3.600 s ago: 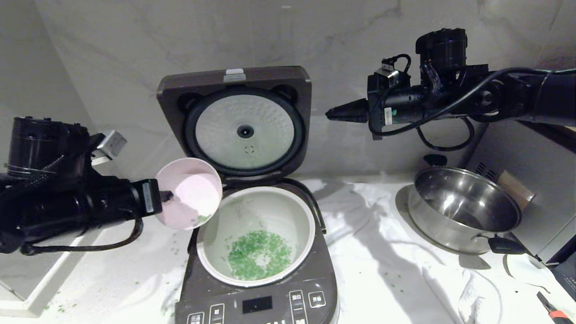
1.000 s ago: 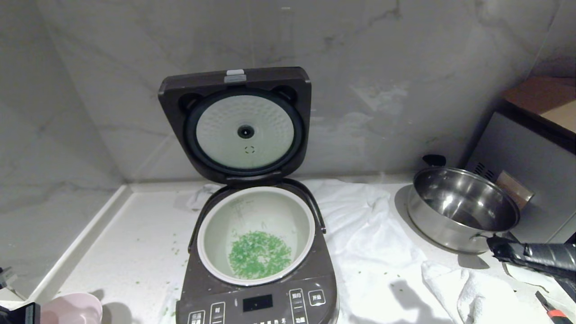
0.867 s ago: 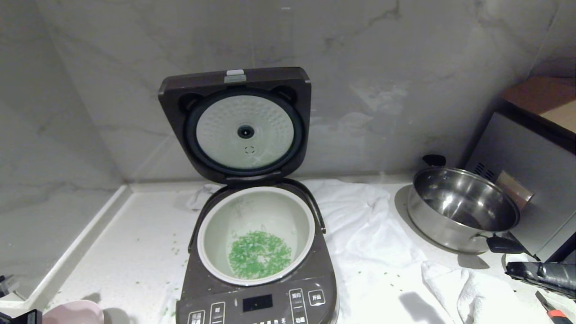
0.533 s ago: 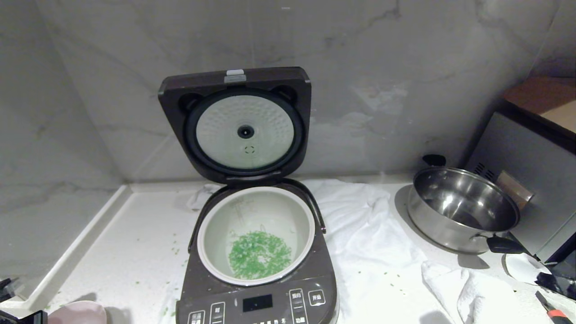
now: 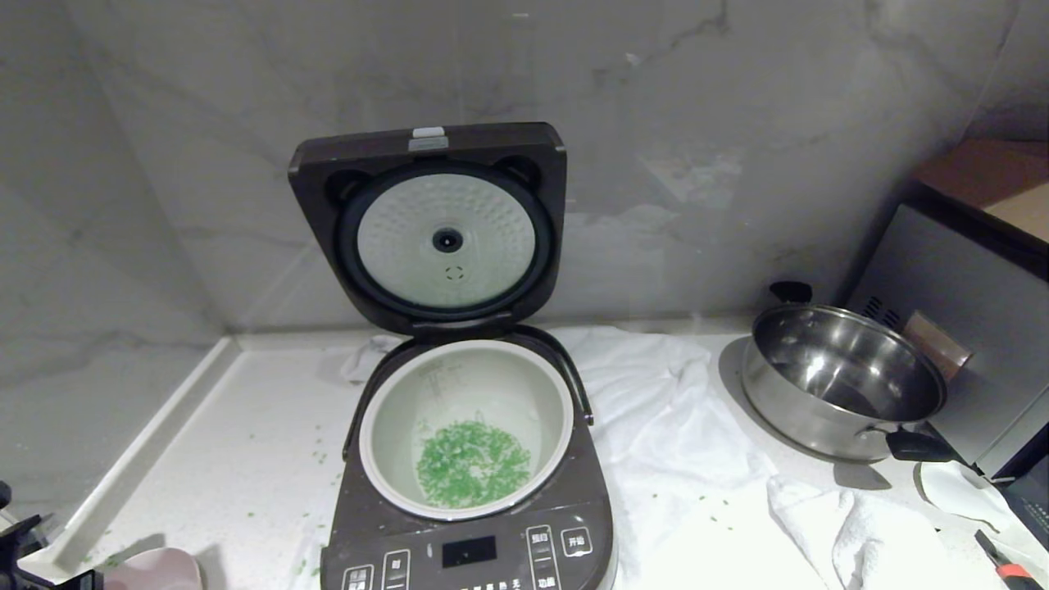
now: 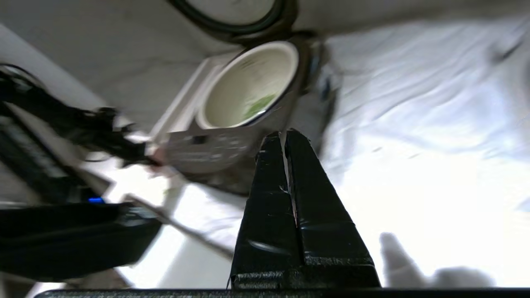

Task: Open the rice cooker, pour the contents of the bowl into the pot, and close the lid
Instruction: Place the bowl on the table

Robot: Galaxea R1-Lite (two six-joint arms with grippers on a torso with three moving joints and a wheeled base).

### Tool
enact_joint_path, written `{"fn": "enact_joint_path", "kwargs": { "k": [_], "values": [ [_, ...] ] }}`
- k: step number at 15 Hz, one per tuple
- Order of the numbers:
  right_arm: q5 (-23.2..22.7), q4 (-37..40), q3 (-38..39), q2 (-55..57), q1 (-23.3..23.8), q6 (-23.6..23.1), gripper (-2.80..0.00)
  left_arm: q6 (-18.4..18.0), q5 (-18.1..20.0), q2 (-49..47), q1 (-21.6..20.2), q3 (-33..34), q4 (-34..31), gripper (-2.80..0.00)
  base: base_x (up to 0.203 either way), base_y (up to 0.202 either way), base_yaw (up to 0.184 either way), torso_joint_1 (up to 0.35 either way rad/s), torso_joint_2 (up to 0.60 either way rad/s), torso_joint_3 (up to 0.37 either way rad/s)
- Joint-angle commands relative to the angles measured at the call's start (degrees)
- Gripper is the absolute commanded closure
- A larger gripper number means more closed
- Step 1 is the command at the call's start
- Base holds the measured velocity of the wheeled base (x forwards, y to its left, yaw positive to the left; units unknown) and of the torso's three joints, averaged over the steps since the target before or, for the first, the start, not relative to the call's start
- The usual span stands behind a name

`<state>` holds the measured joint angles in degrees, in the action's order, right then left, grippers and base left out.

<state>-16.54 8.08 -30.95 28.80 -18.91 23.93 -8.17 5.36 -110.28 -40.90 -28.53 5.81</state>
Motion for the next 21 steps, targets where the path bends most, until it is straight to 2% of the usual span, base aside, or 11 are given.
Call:
{"fn": "enact_joint_path", "kwargs": {
  "k": [1, 3, 5, 7, 9, 11, 12, 15, 18, 21],
  "values": [
    [6.0, 2.1, 0.1, -4.1, 0.0, -7.9, 0.0, -0.1, -0.1, -1.8, 0.0, 0.3, 2.1, 0.0, 0.0, 0.0, 0.0, 0.0, 0.0, 0.0],
    [13.9, 3.2, 0.1, -5.6, 1.2, -15.0, 0.0, -0.2, 0.0, -2.1, 0.1, 0.4, 2.5, 0.0, 0.0, 0.0, 0.0, 0.0, 0.0, 0.0],
    [16.6, 3.6, -0.2, -7.3, 4.1, -21.3, 0.0, -0.2, 0.1, -2.9, 0.1, 0.5, 3.1, 0.0, 0.0, 0.0, 0.0, 0.0, 0.0, 0.0],
    [19.5, 7.8, -0.6, -9.7, 8.1, -25.7, 0.0, -0.2, 0.1, -3.4, -0.1, 0.4, 3.6, 0.0, 0.0, 0.0, 0.0, 0.0, 0.0, 0.0],
    [20.9, 11.2, -1.5, -12.6, 10.6, -26.3, 0.0, -0.2, 0.2, -3.6, -0.1, 0.7, 4.7, 0.0, 0.0, 0.0, 0.0, 0.0, 0.0, 0.0],
    [28.6, 11.5, -1.5, -12.9, 11.1, -26.6, 0.0, -0.2, 0.3, -3.9, 0.2, 1.4, 5.9, 0.0, 0.0, 0.0, 0.0, 0.0, 0.0, 0.0],
    [30.3, 11.5, -2.0, -12.9, 11.9, -26.8, 0.0, -0.2, 0.3, -3.9, 0.2, 1.5, 5.9, 0.0, 0.0, 0.0, 0.0, 0.0, 0.0, 0.0],
    [30.3, 12.4, -5.9, -11.0, 16.8, -27.3, 0.0, -0.1, 0.3, -3.9, 0.0, 1.7, 6.0, 0.0, 0.0, 0.0, 0.0, 0.0, 0.0, 0.0],
    [30.1, 14.4, -6.5, -11.7, 20.4, -28.1, 0.0, -0.1, 0.4, -4.1, 0.0, 1.5, 6.0, 0.0, 0.0, 0.0, 0.0, 0.0, 0.0, 0.0],
    [29.7, 15.0, -6.6, -13.2, 21.6, -28.2, 0.0, -0.1, 0.4, -4.0, 0.0, 1.7, 6.0, 0.0, 0.0, 0.0, 0.0, 0.0, 0.0, 0.0]
  ]
}}
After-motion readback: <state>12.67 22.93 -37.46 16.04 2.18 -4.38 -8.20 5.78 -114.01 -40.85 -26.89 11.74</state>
